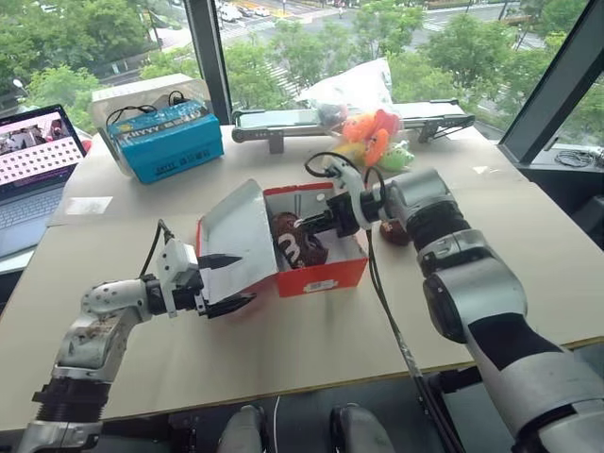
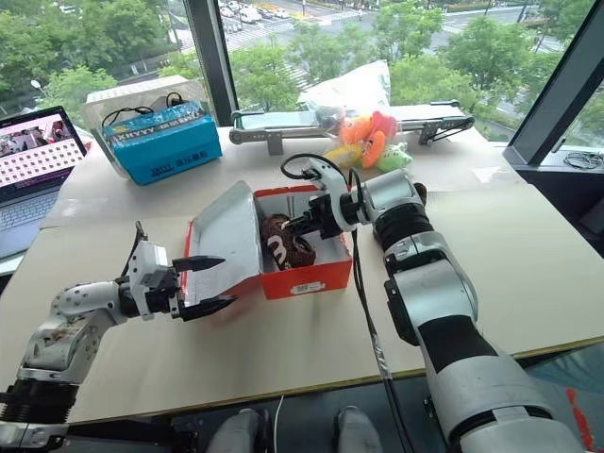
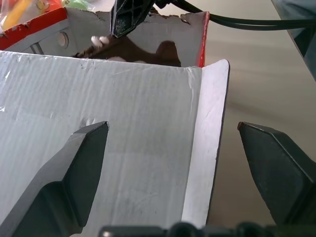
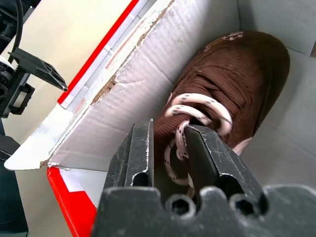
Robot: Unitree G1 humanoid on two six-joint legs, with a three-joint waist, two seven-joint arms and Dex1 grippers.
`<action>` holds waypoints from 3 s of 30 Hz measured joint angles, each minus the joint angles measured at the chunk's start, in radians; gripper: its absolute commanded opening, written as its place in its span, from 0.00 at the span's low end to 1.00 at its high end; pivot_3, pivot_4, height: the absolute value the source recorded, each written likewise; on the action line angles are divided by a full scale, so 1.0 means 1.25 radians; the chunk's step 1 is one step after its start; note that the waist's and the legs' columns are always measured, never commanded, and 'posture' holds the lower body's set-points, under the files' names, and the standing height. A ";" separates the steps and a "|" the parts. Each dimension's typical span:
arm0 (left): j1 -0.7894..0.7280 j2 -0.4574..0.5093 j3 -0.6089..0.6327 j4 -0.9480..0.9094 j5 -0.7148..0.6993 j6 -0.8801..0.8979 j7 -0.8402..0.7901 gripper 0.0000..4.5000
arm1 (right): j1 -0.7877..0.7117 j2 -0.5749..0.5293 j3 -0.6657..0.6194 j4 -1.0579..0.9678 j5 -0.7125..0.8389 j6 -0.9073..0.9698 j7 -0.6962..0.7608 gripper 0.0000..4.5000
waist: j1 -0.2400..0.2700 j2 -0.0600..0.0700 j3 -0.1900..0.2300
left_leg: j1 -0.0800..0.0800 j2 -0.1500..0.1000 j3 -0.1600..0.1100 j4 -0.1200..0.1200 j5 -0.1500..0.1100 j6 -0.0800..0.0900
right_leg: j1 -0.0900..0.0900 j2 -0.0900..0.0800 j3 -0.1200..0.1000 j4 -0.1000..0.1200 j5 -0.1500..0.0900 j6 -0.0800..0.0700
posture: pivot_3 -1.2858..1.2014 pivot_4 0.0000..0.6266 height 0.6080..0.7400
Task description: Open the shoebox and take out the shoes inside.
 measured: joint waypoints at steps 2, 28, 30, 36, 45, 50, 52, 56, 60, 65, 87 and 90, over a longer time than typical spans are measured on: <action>-0.001 0.000 -0.002 0.004 0.001 0.000 -0.002 1.00 | 0.010 0.000 -0.011 -0.011 0.012 0.010 -0.014 0.28 | 0.000 0.000 0.000 | 0.000 0.000 0.000 0.000 0.000 0.000 | 0.000 0.000 0.000 0.000 0.000 0.000 | 0.52 0.24 1.00; -0.013 0.000 -0.003 0.006 0.001 0.000 -0.012 1.00 | 0.080 -0.021 0.058 -0.146 -0.012 -0.021 -0.067 0.74 | 0.009 0.000 0.000 | 0.000 0.000 0.000 0.000 0.001 0.002 | 0.000 0.000 0.000 0.000 0.000 0.000 | 0.52 0.24 1.00; -0.013 0.000 -0.003 0.006 0.001 0.000 -0.012 1.00 | 0.080 -0.031 0.071 -0.173 -0.012 -0.017 -0.050 0.74 | 0.009 0.000 0.000 | 0.000 0.000 0.000 0.000 0.002 0.004 | 0.000 0.000 0.000 0.000 0.000 0.000 | 0.52 0.24 1.00; -0.013 0.000 -0.003 0.006 0.001 0.000 -0.012 1.00 | 0.086 -0.032 0.109 -0.204 -0.026 -0.026 -0.044 0.74 | 0.008 0.000 0.000 | 0.000 0.000 0.000 0.000 0.002 0.003 | 0.000 0.000 0.000 0.000 0.000 0.000 | 0.52 0.24 1.00; -0.011 0.001 -0.002 0.005 0.001 0.000 -0.011 1.00 | 0.104 0.004 0.144 -0.101 -0.062 -0.126 -0.077 0.74 | 0.009 0.000 0.000 | 0.001 0.000 0.000 0.000 0.002 0.003 | 0.001 0.000 0.000 0.000 0.000 0.000 | 0.52 0.24 1.00; -0.008 0.001 -0.002 0.005 0.001 0.000 -0.011 1.00 | 0.089 0.035 0.138 -0.004 -0.078 -0.182 -0.106 0.68 | 0.010 0.000 0.000 | 0.001 0.000 0.000 0.000 0.002 0.003 | 0.001 0.000 0.000 0.000 0.000 0.000 | 0.52 0.24 1.00; -0.008 0.001 -0.002 0.005 0.001 0.000 -0.011 1.00 | 0.075 0.039 0.134 0.023 -0.078 -0.187 -0.111 0.57 | 0.010 0.000 0.000 | 0.001 0.000 0.000 0.000 0.002 0.003 | 0.001 0.000 0.000 0.000 0.000 0.000 | 0.52 0.24 1.00; -0.008 0.001 -0.002 0.005 0.001 0.000 -0.011 1.00 | 0.064 0.043 0.127 0.048 -0.079 -0.191 -0.113 0.30 | 0.010 0.000 0.000 | 0.001 0.000 0.000 0.000 0.000 0.000 | 0.001 0.000 0.000 0.000 0.000 0.000 | 0.52 0.24 1.00; -0.008 0.001 -0.003 0.005 0.001 0.000 -0.012 1.00 | 0.056 0.043 0.123 0.056 -0.084 -0.191 -0.117 0.08 | 0.010 0.000 0.000 | 0.001 0.000 0.000 0.000 0.000 0.000 | 0.001 0.000 0.000 0.000 0.000 0.000 | 0.52 0.24 1.00; -0.008 0.001 -0.007 0.005 0.001 0.000 -0.013 1.00 | 0.054 0.042 0.118 0.058 -0.085 -0.188 -0.130 0.03 | 0.010 0.000 0.000 | 0.001 0.000 0.000 0.000 0.000 0.000 | 0.001 0.000 0.000 0.000 0.000 0.000 | 0.52 0.24 1.00; -0.028 -0.004 -0.013 0.017 0.001 0.000 -0.019 1.00 | 0.156 -0.021 0.017 -0.386 0.085 0.247 -0.095 0.03 | 0.009 0.000 0.000 | -0.001 0.001 0.000 0.000 0.003 0.004 | -0.001 0.001 0.000 0.000 0.000 -0.001 | 0.52 0.24 1.00; -0.029 -0.004 -0.014 0.022 0.005 0.000 -0.021 1.00 | 0.173 0.038 -0.019 -0.364 0.116 0.291 -0.146 0.03 | 0.010 0.000 0.000 | -0.001 0.001 0.000 0.000 0.003 0.004 | -0.001 0.001 0.000 0.000 0.000 -0.002 | 0.52 0.24 1.00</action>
